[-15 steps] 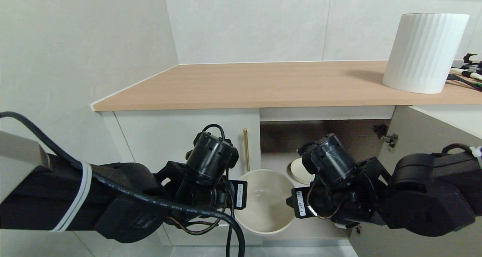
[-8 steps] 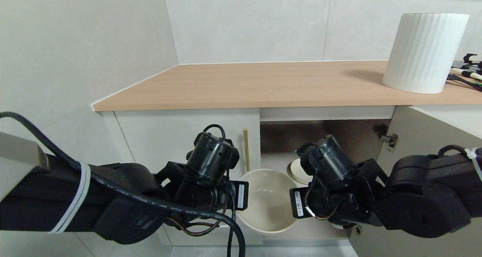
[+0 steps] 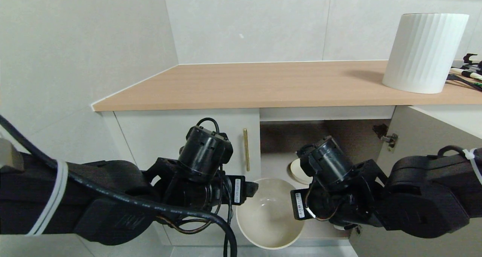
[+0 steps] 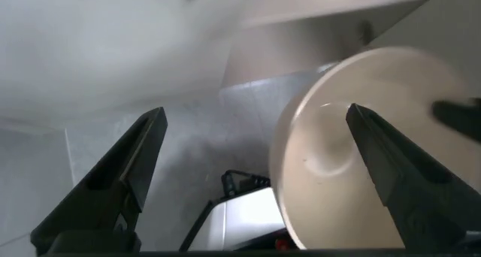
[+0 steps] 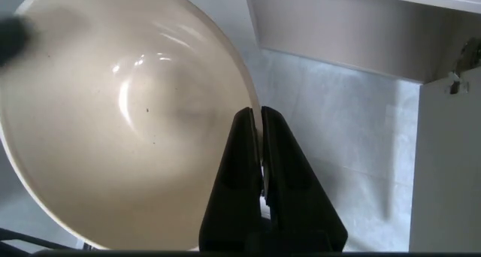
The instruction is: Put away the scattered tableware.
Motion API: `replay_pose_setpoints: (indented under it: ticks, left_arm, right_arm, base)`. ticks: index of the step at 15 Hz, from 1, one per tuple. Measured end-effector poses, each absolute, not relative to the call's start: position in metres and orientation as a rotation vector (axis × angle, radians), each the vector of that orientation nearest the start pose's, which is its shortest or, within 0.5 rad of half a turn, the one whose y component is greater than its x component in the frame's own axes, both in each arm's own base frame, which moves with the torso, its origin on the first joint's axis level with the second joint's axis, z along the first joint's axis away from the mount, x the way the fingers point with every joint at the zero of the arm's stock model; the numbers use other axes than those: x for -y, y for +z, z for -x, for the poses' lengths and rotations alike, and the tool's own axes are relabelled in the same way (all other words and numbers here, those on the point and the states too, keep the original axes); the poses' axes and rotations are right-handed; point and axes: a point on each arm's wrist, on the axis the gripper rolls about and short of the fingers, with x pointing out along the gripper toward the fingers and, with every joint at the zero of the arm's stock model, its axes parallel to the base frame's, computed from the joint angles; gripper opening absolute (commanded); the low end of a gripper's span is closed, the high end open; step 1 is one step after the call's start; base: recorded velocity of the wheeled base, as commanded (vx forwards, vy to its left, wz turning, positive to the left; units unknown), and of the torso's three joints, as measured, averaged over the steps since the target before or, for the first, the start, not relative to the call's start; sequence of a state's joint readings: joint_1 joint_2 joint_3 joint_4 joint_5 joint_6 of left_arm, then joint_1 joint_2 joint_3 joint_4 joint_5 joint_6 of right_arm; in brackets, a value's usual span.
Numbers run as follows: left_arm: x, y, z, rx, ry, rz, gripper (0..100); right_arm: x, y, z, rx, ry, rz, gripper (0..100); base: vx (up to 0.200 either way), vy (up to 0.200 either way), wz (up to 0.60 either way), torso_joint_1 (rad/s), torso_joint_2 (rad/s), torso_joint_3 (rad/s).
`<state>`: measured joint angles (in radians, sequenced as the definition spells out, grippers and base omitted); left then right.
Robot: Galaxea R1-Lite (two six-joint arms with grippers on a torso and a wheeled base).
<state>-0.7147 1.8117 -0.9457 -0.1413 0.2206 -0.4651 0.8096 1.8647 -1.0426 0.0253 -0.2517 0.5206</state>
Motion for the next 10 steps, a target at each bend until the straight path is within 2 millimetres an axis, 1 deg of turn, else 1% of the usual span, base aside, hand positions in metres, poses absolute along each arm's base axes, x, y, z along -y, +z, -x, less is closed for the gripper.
replay_pose_setpoints:
  ticks: [2,3,4,5,6,8,10]
  left_arm:
    - [0.202,0.148,-0.241,-0.719,-0.315,0.124,100]
    - [0.201,0.153,-0.239,-0.707,-0.317,0.132,100]
    - [0.199,0.156,-0.238,-0.698,-0.319,0.139,100]
    - [0.198,0.158,-0.238,-0.692,-0.319,0.144,100]
    - [0.197,0.16,-0.237,-0.687,-0.32,0.147,100]
    - [0.196,0.162,-0.237,-0.681,-0.32,0.151,100]
    - [0.195,0.163,-0.236,-0.678,-0.321,0.153,100]
  right_arm:
    - [-0.233,0.132,-0.234,-0.846,0.301,-0.058,0]
    - [-0.231,0.13,-0.239,-0.85,0.285,-0.071,0]
    - [-0.224,0.126,-0.252,-0.848,0.247,-0.095,0]
    - [-0.218,0.12,-0.267,-0.842,0.201,-0.128,0]
    - [-0.209,0.112,-0.287,-0.824,0.149,-0.181,0]
    - [-0.189,0.096,-0.324,-0.785,0.045,-0.284,0]
    - [-0.169,0.081,-0.356,-0.746,-0.045,-0.369,0]
  base:
    - [0.0,0.0,0.0,0.0,0.0,0.0]
    - [0.0,0.0,0.0,0.0,0.0,0.0]
    - [0.0,0.0,0.0,0.0,0.0,0.0]
    - [0.0,0.0,0.0,0.0,0.0,0.0]
    - [0.0,0.0,0.0,0.0,0.0,0.0]
    - [0.0,0.0,0.0,0.0,0.0,0.0]
    - [0.0,0.0,0.0,0.0,0.0,0.0]
